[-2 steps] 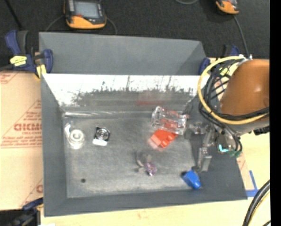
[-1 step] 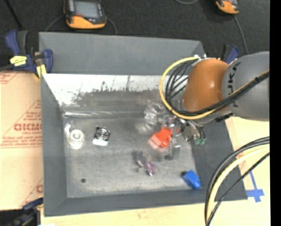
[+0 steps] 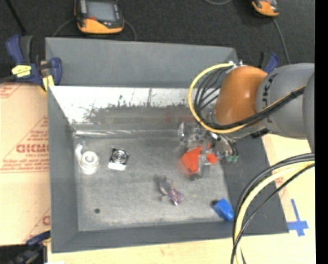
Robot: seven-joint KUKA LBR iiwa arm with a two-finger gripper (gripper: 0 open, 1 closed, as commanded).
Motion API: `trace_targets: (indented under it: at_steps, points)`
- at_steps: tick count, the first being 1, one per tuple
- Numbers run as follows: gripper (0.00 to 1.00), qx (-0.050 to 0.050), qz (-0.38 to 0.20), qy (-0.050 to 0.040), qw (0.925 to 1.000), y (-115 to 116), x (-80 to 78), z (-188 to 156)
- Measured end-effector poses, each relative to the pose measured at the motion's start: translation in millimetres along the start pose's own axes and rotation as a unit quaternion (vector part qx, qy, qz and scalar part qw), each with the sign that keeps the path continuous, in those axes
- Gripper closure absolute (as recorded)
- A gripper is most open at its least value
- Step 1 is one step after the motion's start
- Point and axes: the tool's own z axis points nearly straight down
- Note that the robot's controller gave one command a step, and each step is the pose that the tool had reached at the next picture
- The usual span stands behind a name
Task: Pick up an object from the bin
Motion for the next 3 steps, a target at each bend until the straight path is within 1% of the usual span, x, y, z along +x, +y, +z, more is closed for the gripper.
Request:
trace_targets:
  at_steps: [1,2,3]
  points:
    - [1.0,0.002,-0.001,0.0042,1.0,0,4.2,5]
    - [1.0,0.003,-0.023,0.0001,0.9997,-11,-21.9,-117]
    - [1.0,0.003,-0.046,0.0005,0.9989,9,8.0,-206]
